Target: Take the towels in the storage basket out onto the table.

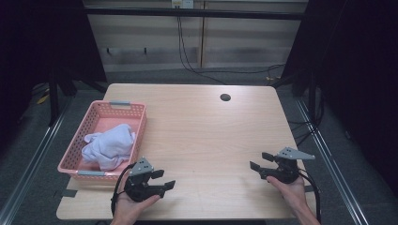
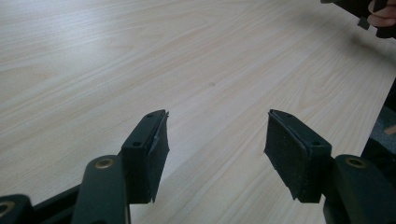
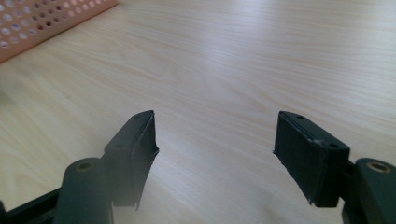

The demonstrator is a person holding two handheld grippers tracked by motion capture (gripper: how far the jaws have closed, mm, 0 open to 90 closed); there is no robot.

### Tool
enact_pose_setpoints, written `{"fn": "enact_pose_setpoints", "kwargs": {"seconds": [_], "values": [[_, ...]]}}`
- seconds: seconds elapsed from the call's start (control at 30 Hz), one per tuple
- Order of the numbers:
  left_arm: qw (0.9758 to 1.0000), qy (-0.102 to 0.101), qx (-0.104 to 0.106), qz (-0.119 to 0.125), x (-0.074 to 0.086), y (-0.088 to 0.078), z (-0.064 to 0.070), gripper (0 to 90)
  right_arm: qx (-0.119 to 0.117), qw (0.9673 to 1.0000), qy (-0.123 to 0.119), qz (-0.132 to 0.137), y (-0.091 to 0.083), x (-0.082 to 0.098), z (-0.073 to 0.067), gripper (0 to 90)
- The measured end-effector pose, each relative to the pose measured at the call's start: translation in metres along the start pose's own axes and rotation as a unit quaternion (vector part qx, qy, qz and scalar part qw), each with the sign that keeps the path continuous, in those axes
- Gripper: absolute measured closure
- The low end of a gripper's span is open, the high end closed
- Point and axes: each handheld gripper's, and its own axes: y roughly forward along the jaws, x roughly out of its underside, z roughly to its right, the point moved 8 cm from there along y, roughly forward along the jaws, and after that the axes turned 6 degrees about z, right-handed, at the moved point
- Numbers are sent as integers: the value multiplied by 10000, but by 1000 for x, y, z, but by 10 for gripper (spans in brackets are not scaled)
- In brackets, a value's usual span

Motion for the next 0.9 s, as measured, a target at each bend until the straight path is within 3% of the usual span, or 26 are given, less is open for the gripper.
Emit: {"fn": "enact_pose_setpoints", "kwargs": {"seconds": [0.2, 0.37, 0.4, 0.47, 0.57, 0.67, 0.73, 0.83, 0.9], "values": [[9999, -61, 88, 18, -4, 1, 0, 363, -231, 9997, 35, -47, -3, 0, -10, 312], [10000, 10, 7, 33, -7, -6, 2, 329, -312, 9993, -82, -161, -4, 3, -18, 290], [9999, 35, -18, 103, -9, -9, 3, 316, -324, 9993, -79, -186, -3, 4, -19, 284], [9992, -107, -251, 306, -11, -13, 1, 274, -396, 9990, -67, -215, -3, 4, -22, 284], [9990, -90, -337, 271, -12, -16, 0, 265, -406, 9988, -147, -216, -3, 3, -25, 278], [9983, -128, -425, 370, -22, -35, -7, 259, -432, 9983, -316, -243, -1, 1, -32, 269], [9983, -19, -455, 361, -28, -45, -14, 261, -530, 9977, -278, -317, 1, 3, -35, 272], [9981, 45, -504, 362, -38, -63, -32, 237, -607, 9967, -345, -403, 5, 6, -37, 274], [9972, -57, -591, 456, -43, -74, -45, 210, -634, 9966, -307, -431, 7, 6, -38, 274]]}}
